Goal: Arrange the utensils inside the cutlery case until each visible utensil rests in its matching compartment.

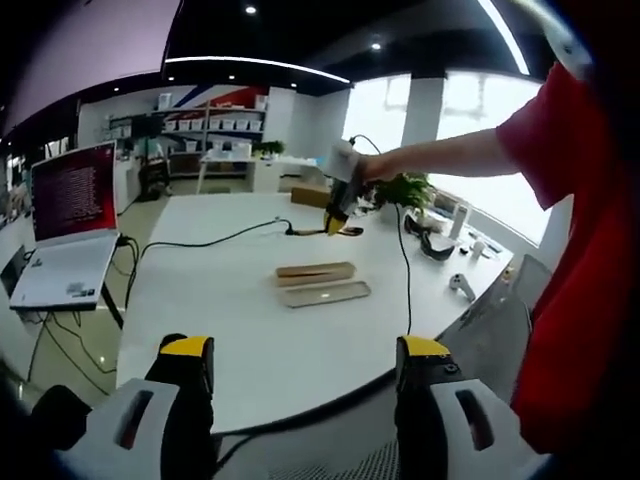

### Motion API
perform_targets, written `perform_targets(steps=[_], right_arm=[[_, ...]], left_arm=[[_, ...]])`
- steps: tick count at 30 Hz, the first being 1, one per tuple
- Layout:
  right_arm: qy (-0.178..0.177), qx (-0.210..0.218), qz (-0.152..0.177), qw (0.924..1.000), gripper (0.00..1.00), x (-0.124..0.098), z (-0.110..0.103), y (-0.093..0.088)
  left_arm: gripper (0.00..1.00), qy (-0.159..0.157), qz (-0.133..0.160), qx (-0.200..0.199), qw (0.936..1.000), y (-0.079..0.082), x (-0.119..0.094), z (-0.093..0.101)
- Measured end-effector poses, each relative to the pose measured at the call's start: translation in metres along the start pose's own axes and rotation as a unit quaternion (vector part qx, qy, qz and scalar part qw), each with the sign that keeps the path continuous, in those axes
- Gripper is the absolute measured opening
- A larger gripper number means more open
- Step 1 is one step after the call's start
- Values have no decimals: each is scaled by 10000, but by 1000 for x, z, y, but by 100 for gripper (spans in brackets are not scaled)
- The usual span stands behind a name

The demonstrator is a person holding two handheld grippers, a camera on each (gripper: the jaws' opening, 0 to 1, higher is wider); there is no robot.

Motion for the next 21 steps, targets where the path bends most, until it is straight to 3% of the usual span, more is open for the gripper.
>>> perform_targets(steps=[10, 21], right_arm=[[9, 124, 109, 9999, 1, 9, 17, -1], [-272, -353, -22, 9990, 1, 31, 27, -7]], left_arm=[[77, -67, -29, 141, 9999, 1, 2, 3], [77, 17, -172, 9, 9998, -11, 4, 0]])
Point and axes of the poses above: the point that each gripper's makers call its tool centre point, and the gripper's own axes: x roughly forward along the fingers, z roughly to its right, y roughly out of its top, the point moved 1 cm from there along -x, roughly backward along the fingers, and after that the axes turned 12 degrees about -z, right-handed, at the moved point
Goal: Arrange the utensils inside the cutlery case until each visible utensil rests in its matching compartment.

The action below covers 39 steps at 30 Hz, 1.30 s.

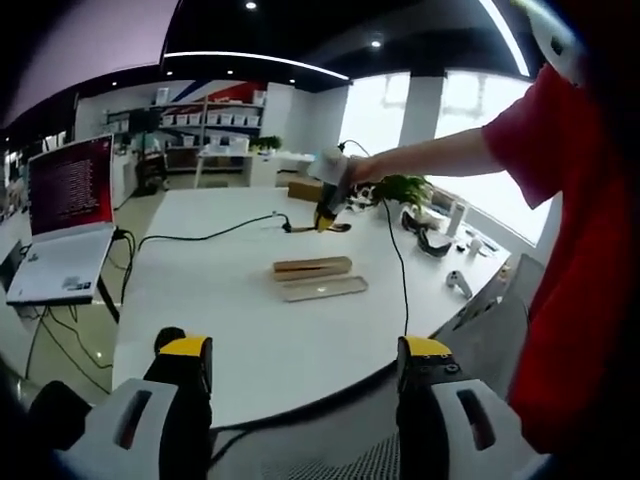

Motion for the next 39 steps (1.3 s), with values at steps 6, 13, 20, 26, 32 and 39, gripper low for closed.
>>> perform_targets(steps=[6, 13, 20, 26, 32, 39], right_arm=[[70, 45, -44, 10000, 1, 23, -8, 0], [47, 88, -16, 9999, 1, 49, -2, -2], [109, 227, -21, 9997, 1, 68, -2, 0], [96, 272, -119, 9995, 1, 81, 6, -6], [190, 365, -169, 9990, 1, 92, 4, -14], [202, 249, -142, 9994, 1, 101, 4, -9]], left_arm=[[77, 73, 75, -23, 9999, 5, -6, -3], [79, 192, -103, 45, 9998, -5, -10, -3], [79, 260, -178, 24, 9995, -7, -10, -4], [79, 366, -233, 61, 9990, -7, -10, -6], [79, 432, -269, 61, 9987, -6, -8, -11], [78, 466, -337, 81, 9983, -5, -3, -13]])
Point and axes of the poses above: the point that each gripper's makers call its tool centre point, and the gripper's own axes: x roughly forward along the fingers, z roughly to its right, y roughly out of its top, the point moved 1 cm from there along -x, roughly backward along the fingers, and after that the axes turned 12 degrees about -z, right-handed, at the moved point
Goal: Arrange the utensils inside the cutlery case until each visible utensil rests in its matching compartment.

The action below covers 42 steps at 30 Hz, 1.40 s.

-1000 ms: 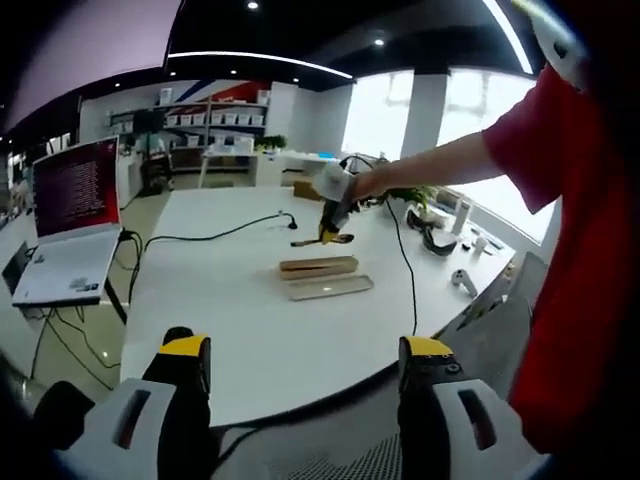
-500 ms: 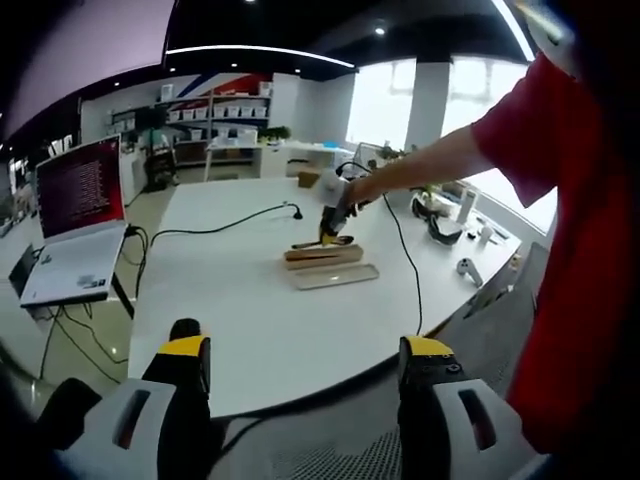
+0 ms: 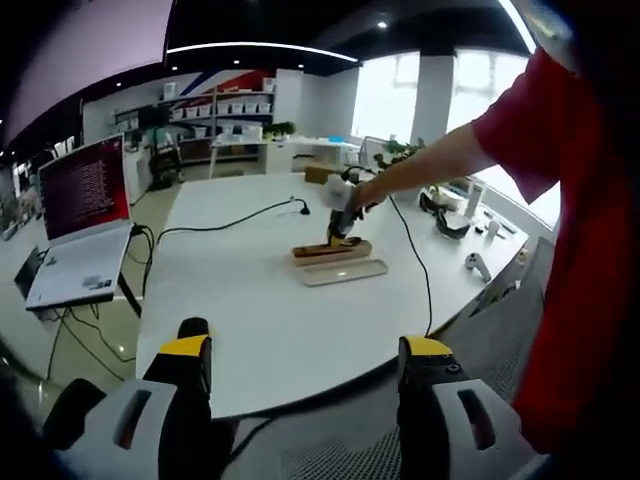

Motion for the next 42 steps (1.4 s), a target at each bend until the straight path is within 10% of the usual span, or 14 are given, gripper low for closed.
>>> perform_targets(steps=[42], right_arm=[[325, 615, 163, 9974, 5, -7, -7, -3]], left_arm=[[77, -34, -90, 100, 9999, 2, 6, 1]])
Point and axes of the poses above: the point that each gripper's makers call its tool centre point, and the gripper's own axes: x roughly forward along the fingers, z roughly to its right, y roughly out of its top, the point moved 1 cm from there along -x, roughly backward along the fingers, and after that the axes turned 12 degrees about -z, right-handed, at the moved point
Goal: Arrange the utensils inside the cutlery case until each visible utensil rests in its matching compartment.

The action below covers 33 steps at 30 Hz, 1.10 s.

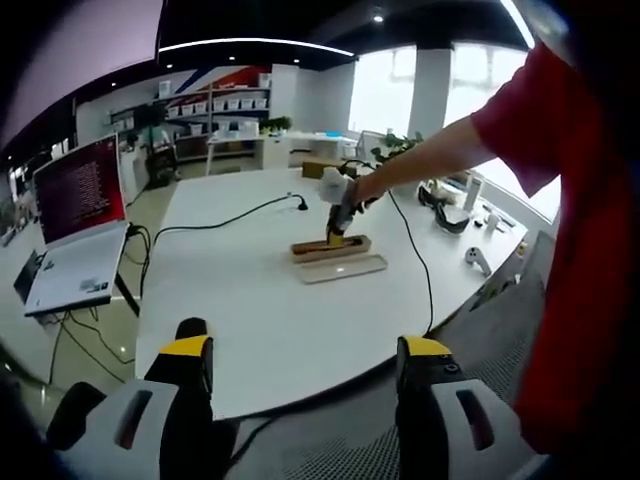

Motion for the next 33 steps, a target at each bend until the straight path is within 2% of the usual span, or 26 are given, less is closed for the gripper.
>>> perform_targets(steps=[11, 15, 19, 20, 21, 22, 24, 33], right_arm=[[-261, 116, 79, 9996, 10, -34, -6, -13], [-369, 107, 237, 9990, 12, -52, -15, -14], [-502, 274, 475, 9972, 15, -67, -25, -15], [-455, 566, 620, 9954, 13, -72, -29, -15], [-449, 642, 658, 9948, 12, -74, -30, -15], [-432, 1065, 886, 9894, 12, -85, -34, -14], [-453, 1116, 1214, 9853, 15, -99, -42, -9], [-713, 1004, 1159, 9856, 15, -124, -60, -23]], left_arm=[[76, -137, 241, 256, 9993, 17, -3, 8], [76, -142, 306, 381, 9987, 21, -6, 11], [76, -191, 380, 454, 9981, 25, -9, 15], [76, -195, 380, 473, 9980, 26, -9, 15], [76, -198, 382, 493, 9979, 26, -9, 16], [76, -195, 408, 519, 9976, 28, -11, 17], [76, -208, 464, 527, 9973, 31, -12, 18], [77, -254, 554, 598, 9963, 34, -13, 29]])
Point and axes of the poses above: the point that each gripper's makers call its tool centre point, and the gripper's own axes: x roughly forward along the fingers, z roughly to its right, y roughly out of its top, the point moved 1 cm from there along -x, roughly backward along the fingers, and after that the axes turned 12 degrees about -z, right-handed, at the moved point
